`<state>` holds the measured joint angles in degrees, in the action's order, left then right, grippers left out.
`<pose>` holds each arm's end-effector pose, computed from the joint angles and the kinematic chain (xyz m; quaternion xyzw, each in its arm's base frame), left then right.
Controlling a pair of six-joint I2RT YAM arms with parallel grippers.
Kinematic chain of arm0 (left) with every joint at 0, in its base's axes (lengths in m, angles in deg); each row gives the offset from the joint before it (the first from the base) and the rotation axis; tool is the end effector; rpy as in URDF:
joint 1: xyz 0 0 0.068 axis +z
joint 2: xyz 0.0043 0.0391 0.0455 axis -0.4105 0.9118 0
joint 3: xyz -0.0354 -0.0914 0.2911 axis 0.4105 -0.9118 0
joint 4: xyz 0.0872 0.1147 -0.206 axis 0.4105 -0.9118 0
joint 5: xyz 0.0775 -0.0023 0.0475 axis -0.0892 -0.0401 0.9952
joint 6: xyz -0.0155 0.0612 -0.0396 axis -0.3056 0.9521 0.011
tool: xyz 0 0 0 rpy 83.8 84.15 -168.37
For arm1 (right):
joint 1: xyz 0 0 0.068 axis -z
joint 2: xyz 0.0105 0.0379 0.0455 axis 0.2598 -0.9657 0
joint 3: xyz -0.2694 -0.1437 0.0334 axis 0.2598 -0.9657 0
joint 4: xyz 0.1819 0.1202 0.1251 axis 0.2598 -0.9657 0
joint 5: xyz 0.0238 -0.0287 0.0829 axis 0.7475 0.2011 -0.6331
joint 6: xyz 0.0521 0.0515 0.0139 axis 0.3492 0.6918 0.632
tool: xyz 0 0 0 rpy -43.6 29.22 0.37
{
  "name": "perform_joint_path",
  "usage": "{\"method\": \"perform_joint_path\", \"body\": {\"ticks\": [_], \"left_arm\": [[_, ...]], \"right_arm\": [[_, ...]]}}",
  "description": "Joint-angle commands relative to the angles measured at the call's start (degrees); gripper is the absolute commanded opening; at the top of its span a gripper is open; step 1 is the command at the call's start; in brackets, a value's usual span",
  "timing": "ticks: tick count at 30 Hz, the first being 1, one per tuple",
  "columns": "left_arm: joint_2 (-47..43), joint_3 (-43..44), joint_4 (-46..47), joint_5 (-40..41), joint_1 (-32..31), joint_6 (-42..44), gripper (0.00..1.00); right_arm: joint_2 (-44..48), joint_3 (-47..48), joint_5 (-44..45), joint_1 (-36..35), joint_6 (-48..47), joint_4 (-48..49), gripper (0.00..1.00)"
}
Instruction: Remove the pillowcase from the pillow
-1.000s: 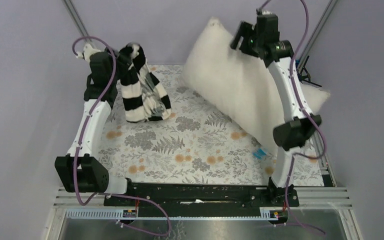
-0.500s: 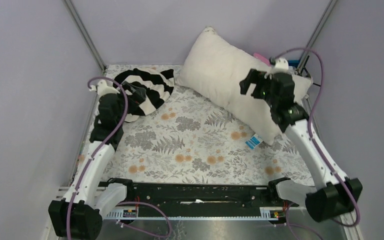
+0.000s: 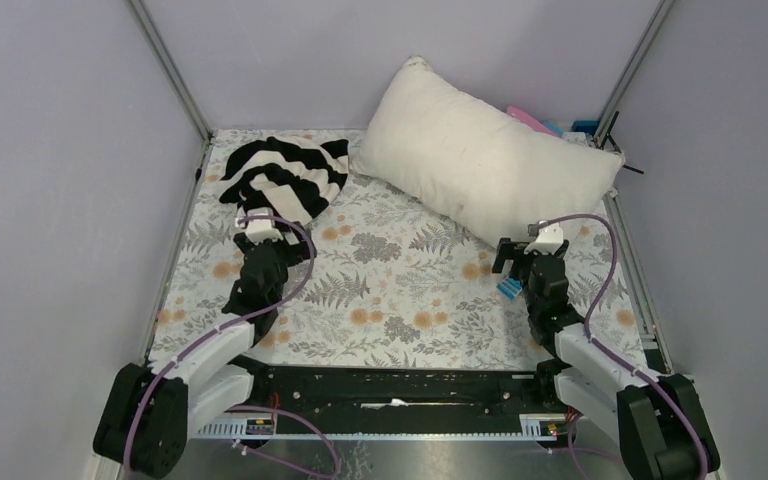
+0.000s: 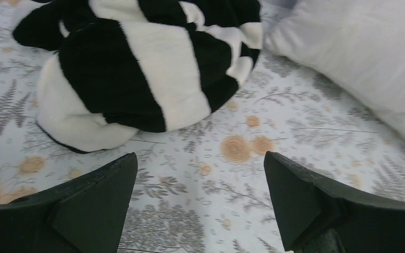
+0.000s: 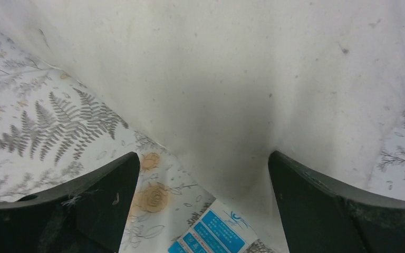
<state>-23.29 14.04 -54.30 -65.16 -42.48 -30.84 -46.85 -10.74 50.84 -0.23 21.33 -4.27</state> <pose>0.1934 -0.0430 0.2399 -0.1092 0.7626 -0.0852 0.6319 0.1869 0.0337 0.2198 0.0211 0.7698 0.0112 0.6379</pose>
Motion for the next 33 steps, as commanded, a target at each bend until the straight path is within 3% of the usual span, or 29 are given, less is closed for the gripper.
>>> {"method": "perform_joint_path", "body": {"ticks": [1, 4, 8, 10, 12, 15, 16, 23, 25, 28, 30, 32, 33], "left_arm": [[5.7, -3.0, 18.5, 8.9, 0.0, 11.1, 0.99], [7.3, -4.9, 23.6, 8.0, 0.4, 14.1, 0.99], [13.8, -8.8, 34.8, 7.2, 3.5, 15.3, 0.99], [18.7, -8.1, 36.0, 5.5, 6.5, 13.2, 0.99], [21.3, -4.6, 31.3, 2.4, 9.0, 12.0, 0.94], [23.9, -1.4, 28.8, 0.1, 10.6, 12.3, 0.87], [24.3, -1.3, 29.4, -0.5, 10.7, 12.6, 0.86], [26.3, 0.9, 27.9, -3.6, 11.5, 14.3, 0.86], [27.9, 0.1, 31.7, -5.0, 12.5, 15.0, 0.87], [33.9, -4.1, 45.8, -10.6, 13.8, 17.1, 0.86], [32.9, -3.3, 42.4, -11.4, 13.8, 16.9, 0.86], [33.3, -3.4, 43.1, -11.7, 13.8, 17.1, 0.98], [33.1, -3.2, 42.6, -11.7, 13.8, 17.1, 0.99]], "right_arm": [[-2.1, -6.5, 4.9, -0.1, -11.2, 22.2, 1.0], [-8.3, -5.9, 6.5, 0.4, -11.5, 26.1, 1.0], [-21.8, -6.3, 9.4, 1.6, -9.0, 42.7, 1.0], [-23.6, -3.8, 8.2, 1.7, -10.6, 38.7, 1.0], [-26.5, -1.5, 8.0, 1.7, -11.7, 37.1, 1.0], [-35.8, -5.4, 13.0, 1.6, -13.6, 57.3, 1.0], [-35.8, -6.7, 14.2, 1.8, -12.5, 59.9, 1.0], [-34.5, -4.6, 11.4, 3.3, -11.1, 53.6, 0.99], [-34.4, -4.5, 11.1, 3.6, -10.9, 53.3, 1.0], [-34.1, -3.3, 9.8, 4.5, -10.2, 50.2, 1.0], [-33.7, -1.9, 7.0, 5.9, -9.2, 46.6, 0.98], [-33.9, -0.2, 1.9, 8.3, -7.8, 42.0, 0.98], [-35.9, -0.2, 0.6, 9.6, -6.7, 43.7, 0.98]]}}
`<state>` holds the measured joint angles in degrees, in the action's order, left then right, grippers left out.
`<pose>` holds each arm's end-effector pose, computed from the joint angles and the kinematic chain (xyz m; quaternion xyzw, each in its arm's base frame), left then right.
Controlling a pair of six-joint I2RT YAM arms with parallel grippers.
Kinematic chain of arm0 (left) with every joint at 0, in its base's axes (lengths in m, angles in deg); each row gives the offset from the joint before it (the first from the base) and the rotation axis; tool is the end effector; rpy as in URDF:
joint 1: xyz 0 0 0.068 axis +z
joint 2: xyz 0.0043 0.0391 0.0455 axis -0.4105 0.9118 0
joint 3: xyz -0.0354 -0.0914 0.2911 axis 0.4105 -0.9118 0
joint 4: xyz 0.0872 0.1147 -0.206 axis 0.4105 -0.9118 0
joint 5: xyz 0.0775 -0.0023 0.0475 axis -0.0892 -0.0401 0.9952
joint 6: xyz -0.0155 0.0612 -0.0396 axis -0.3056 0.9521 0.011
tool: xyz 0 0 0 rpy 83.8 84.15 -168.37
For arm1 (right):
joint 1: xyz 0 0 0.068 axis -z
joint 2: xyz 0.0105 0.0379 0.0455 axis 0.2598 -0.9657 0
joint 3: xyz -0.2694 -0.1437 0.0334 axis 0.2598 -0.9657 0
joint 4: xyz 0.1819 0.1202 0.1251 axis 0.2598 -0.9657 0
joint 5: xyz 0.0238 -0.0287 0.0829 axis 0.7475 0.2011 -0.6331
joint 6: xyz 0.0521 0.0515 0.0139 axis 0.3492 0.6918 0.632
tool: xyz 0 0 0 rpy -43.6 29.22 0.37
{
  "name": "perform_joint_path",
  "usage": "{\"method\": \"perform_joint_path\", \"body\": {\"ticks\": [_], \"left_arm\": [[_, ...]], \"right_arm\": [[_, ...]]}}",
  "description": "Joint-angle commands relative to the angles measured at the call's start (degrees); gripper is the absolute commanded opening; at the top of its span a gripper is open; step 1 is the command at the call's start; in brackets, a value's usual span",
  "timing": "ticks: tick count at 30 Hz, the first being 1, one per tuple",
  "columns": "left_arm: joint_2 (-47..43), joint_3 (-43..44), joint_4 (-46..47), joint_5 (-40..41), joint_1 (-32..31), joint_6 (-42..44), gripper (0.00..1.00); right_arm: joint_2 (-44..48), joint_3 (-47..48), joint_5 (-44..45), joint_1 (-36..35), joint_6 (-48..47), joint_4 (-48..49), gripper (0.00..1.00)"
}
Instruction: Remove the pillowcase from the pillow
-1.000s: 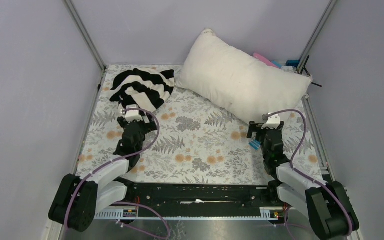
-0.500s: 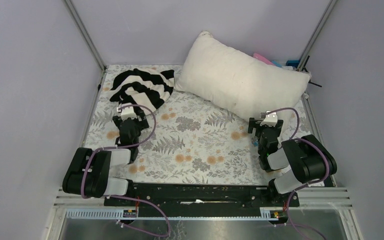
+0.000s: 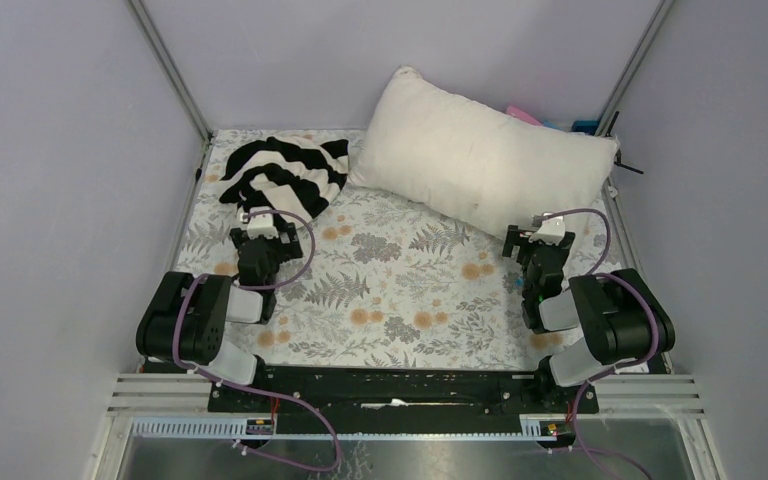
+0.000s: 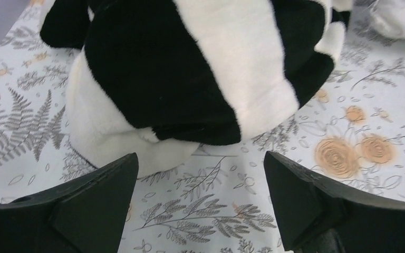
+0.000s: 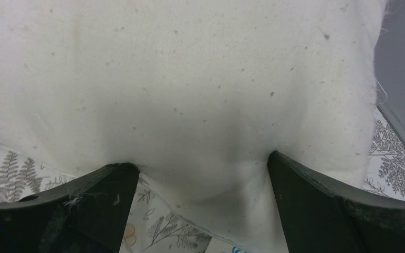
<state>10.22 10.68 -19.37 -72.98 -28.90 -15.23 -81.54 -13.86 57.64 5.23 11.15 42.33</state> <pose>0.2631 -0.0100 0.1762 -0.0514 0.7813 0.0261 0.6215 0.2466 0.0186 0.1895 0.0445 0.7190 -0.1087 0.6850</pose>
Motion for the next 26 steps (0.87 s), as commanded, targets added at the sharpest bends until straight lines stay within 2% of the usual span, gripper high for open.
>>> {"method": "perform_joint_path", "body": {"ticks": [1, 3, 6, 26], "left_arm": [[-0.3, 0.3, 7.6, -4.0, 0.2, 1.5, 0.99], [-0.2, 0.4, 7.5, -4.1, 0.2, 1.5, 0.99], [-0.3, 0.4, 7.6, -4.1, 0.2, 1.5, 0.99], [0.1, -0.2, 8.8, -5.0, 0.3, 1.8, 0.99]], "right_arm": [[-2.0, 2.9, -6.5, 4.4, 3.4, -0.7, 0.97], [-0.3, 4.3, -7.5, 5.0, 4.1, -6.8, 0.97], [-1.2, 2.9, -7.0, 5.3, 3.9, -2.0, 0.99], [-0.9, 2.8, -7.1, 5.3, 4.1, -2.3, 0.99]]}}
